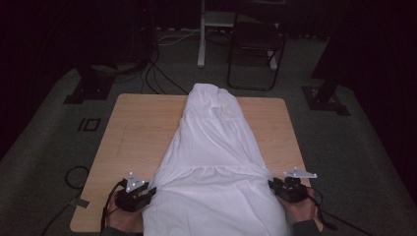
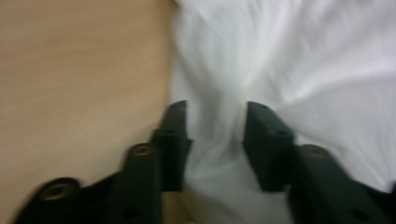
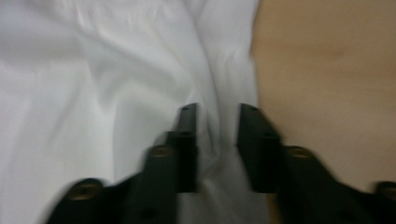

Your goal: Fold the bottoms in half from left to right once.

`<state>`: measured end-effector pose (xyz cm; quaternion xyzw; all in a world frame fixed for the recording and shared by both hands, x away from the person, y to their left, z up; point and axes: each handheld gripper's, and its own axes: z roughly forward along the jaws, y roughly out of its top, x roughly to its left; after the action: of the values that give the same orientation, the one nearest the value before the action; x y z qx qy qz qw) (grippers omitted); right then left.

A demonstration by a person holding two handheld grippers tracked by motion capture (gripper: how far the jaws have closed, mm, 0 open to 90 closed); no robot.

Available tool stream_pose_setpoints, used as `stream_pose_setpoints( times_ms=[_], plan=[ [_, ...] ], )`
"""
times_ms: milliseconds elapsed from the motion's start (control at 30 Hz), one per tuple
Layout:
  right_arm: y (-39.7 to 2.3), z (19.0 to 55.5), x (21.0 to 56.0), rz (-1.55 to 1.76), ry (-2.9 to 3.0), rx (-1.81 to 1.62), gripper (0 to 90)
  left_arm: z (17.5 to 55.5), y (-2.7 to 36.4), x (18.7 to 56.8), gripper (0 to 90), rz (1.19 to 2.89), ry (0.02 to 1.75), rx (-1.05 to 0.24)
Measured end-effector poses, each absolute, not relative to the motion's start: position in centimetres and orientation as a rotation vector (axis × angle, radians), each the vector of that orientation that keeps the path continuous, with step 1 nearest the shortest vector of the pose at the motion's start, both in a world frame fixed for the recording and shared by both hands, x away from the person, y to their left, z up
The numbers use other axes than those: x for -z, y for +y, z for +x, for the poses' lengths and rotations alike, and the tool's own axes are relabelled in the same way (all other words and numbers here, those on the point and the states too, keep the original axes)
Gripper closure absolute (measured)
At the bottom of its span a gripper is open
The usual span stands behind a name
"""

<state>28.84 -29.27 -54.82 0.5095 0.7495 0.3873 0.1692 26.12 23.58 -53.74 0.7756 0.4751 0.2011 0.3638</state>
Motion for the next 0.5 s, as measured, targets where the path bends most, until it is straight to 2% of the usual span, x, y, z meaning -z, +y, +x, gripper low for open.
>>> stream_pose_setpoints(
  times_ms=[67,233,300,333,400,500],
  plan=[
    [-29.2,29.8,53.8,1.403,2.112,-1.171,59.2,27.4,23.9,52.9,51.0,1.944,1.235,-0.532],
    [-26.7,35.1,52.2,1.317,2.161,-1.239,61.4,30.7,22.8,51.6,49.2,1.935,1.213,-0.523],
    [-26.2,35.8,52.2,1.31,2.178,-1.245,60.6,31.4,22.2,51.5,48.5,1.955,1.201,-0.523],
    [-24.6,37.8,52.4,1.303,2.224,-1.271,58.1,32.3,21.3,51.6,48.1,1.978,1.188,-0.521],
    [-23.3,39.1,52.8,1.3,2.271,-1.229,54.8,32.9,20.4,51.9,46.9,2.011,1.174,-0.513],
    [-22.0,40.4,53.9,1.315,2.327,-1.168,54.0,33.4,19.4,52.3,45.3,2.038,1.161,-0.498]
  ],
)
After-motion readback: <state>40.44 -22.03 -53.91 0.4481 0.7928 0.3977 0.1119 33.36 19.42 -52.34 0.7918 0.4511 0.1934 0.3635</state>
